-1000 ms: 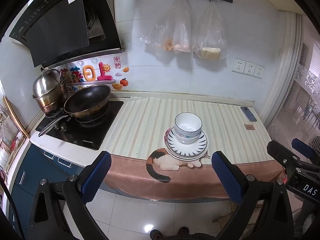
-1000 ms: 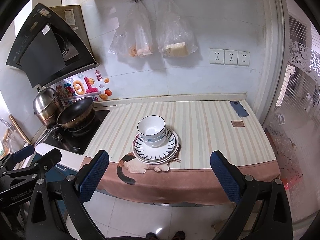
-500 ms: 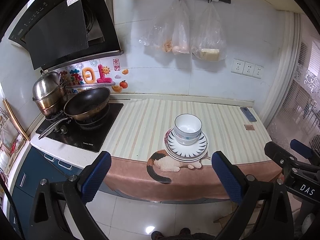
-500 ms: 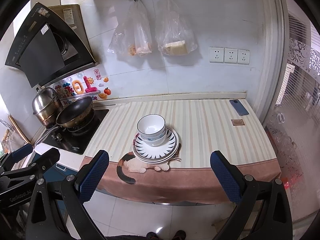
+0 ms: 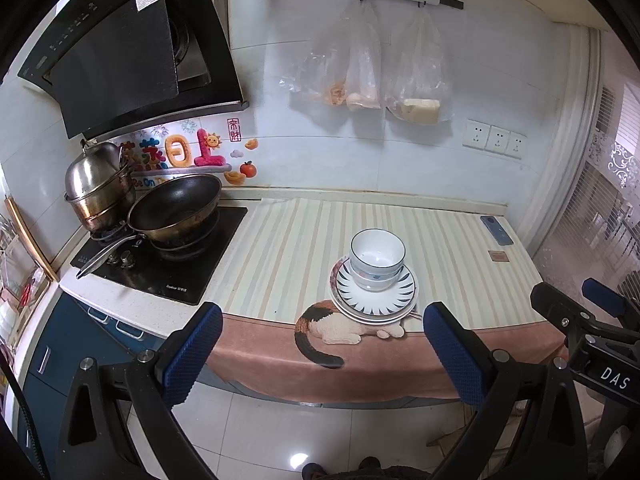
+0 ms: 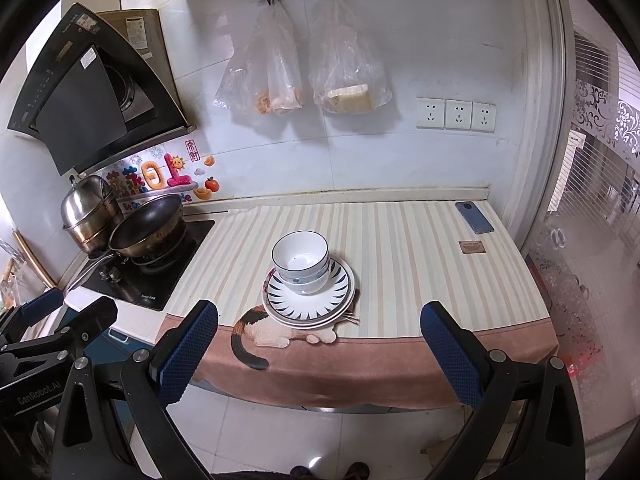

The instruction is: Organize plates and bowls

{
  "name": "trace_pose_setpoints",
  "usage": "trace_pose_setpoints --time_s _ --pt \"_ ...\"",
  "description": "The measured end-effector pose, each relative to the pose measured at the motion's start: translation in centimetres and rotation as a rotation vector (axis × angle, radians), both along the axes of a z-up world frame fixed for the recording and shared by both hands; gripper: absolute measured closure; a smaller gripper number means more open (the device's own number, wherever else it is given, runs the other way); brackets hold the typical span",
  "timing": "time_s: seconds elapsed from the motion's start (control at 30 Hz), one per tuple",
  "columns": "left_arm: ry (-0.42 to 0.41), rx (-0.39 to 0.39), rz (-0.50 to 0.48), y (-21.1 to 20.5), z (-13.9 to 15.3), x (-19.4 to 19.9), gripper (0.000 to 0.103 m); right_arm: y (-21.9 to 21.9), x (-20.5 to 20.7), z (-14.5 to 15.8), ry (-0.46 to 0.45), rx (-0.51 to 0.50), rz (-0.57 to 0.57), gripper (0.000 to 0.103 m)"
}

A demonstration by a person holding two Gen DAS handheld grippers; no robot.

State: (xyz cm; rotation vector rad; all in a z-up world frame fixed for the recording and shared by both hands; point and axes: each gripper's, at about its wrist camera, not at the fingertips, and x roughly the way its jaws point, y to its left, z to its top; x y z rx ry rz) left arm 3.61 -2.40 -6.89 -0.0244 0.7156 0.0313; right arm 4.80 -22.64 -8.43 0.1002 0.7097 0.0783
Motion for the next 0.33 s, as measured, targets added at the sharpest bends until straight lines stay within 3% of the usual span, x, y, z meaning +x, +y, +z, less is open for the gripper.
trace_pose_setpoints --time_s 0.33 --pt "-0.001 -0.002 0.004 -0.10 0.01 0.06 0.000 -0.24 0.26 0.02 0.000 -0.004 0.002 0.000"
